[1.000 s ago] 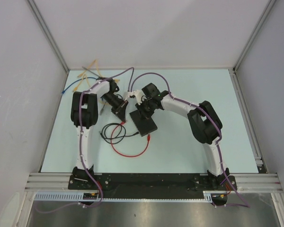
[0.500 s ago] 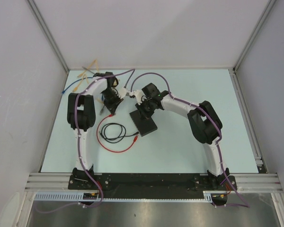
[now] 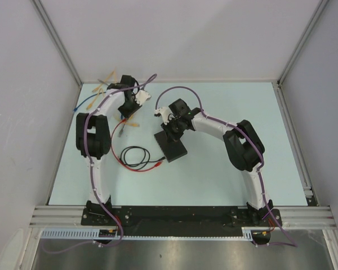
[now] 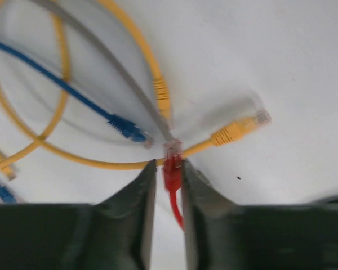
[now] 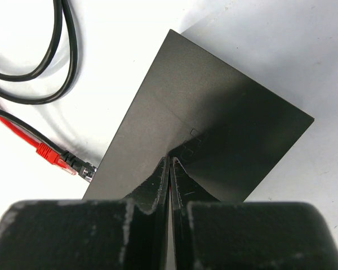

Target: Pull the plug from the switch port

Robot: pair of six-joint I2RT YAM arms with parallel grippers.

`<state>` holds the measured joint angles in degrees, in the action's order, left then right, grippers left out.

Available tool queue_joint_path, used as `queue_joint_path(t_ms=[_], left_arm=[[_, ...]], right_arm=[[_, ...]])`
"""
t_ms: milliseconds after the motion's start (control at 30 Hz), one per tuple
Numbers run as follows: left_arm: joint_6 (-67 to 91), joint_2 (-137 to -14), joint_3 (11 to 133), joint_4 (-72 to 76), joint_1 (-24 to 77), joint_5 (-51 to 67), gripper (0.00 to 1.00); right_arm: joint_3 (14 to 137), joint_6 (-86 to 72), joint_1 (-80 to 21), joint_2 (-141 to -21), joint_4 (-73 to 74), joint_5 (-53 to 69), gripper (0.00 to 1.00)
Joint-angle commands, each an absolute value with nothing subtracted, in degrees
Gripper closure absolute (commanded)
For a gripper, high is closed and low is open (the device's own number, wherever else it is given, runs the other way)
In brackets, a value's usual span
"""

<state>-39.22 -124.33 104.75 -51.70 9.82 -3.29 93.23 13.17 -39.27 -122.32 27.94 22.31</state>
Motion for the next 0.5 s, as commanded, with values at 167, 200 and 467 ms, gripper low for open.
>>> queue_joint_path(t_ms=[167, 200, 467], left_arm=[[-28.4, -115.1, 107.3, -48.3, 9.8, 11.0, 0.51], [-28.1, -114.7, 106.3, -50.8, 9.4, 19.2, 0.49], [-21.5, -108.6, 87.5, -47.4, 9.2, 48.3, 0.45]], right_arm=[[90.7, 14.3, -39.6, -122.4, 28.3, 18.0, 0.96], [90.6, 14.3, -39.6, -122.4, 28.2, 17.9, 0.96], [90.2, 14.0, -39.6, -122.1, 27.8, 17.9, 0.95]])
